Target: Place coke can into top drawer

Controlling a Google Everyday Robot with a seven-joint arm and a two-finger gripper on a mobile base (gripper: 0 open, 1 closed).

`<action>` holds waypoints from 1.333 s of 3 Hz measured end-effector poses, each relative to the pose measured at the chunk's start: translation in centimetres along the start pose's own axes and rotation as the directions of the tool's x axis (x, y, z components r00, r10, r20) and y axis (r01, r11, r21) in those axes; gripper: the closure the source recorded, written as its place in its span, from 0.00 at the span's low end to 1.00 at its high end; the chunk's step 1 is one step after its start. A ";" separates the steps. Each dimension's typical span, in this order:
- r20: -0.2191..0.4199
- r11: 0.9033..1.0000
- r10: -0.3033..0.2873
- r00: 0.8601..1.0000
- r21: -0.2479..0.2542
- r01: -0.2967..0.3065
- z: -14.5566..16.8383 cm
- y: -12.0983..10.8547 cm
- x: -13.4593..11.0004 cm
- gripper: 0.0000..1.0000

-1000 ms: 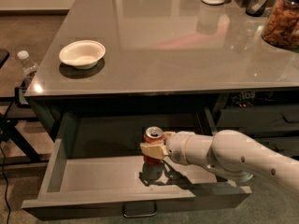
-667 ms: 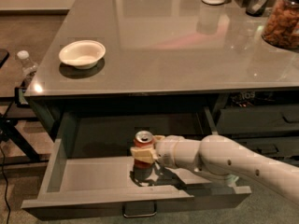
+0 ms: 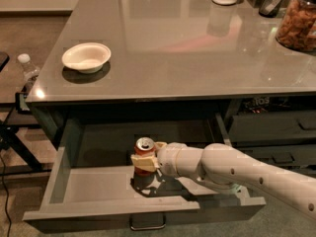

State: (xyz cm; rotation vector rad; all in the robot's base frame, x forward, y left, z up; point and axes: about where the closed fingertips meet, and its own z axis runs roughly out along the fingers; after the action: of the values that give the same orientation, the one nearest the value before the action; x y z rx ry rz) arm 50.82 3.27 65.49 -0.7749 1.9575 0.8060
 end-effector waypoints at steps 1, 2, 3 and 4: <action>0.012 1.000 -0.005 1.000 -0.002 0.005 0.3 0.1 -0.1 1.00; 0.022 1.000 -0.012 1.000 -0.005 0.012 0.4 0.3 0.0 1.00; 0.022 1.000 -0.012 1.000 -0.005 0.012 0.4 0.3 0.0 0.81; 0.022 1.000 -0.012 1.000 -0.005 0.012 0.4 0.3 0.0 0.58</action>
Offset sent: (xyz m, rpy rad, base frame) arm -0.0065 0.0119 -0.0255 0.0424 -0.0770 0.0196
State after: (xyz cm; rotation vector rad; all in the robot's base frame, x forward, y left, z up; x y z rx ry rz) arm 50.77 3.75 65.39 -0.7778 1.9304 0.8095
